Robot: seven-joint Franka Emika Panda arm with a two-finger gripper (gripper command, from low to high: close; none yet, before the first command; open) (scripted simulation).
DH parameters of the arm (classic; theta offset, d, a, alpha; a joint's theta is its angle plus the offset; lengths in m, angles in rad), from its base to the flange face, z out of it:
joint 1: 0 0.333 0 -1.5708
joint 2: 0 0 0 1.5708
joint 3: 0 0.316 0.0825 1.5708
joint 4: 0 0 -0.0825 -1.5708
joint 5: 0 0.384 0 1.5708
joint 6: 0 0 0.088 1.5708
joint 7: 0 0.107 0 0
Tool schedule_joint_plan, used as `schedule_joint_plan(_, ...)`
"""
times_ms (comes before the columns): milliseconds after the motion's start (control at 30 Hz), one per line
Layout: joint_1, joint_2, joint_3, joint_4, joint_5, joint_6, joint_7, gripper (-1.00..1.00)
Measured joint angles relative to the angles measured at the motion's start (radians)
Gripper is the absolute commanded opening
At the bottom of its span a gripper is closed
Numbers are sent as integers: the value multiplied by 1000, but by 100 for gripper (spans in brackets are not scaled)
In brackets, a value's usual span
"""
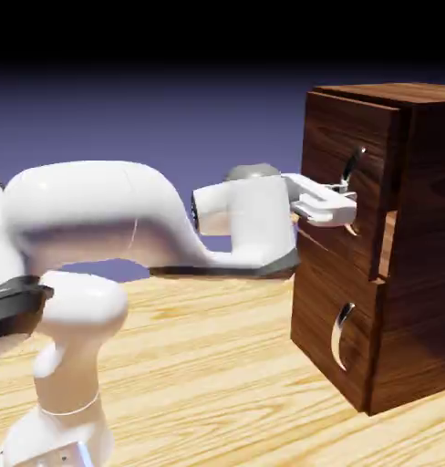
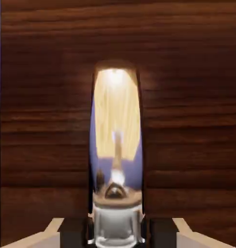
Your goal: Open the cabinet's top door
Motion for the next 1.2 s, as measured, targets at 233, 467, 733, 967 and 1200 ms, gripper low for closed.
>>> schedule_joint_plan(233,-212,126,194,-54,14,-19,183,-100)
schedule_joint_plan(467,-448,241,418,-59,-41,8,433,-100)
schedule_joint_plan(733,-654,173,653,-192,258,-84,261,-100)
schedule_joint_plan(967,-749,87,834,-297,561,-197,101,-100)
schedule_joint_plan(1200,-772,17,1008,-369,867,-351,-31,-100)
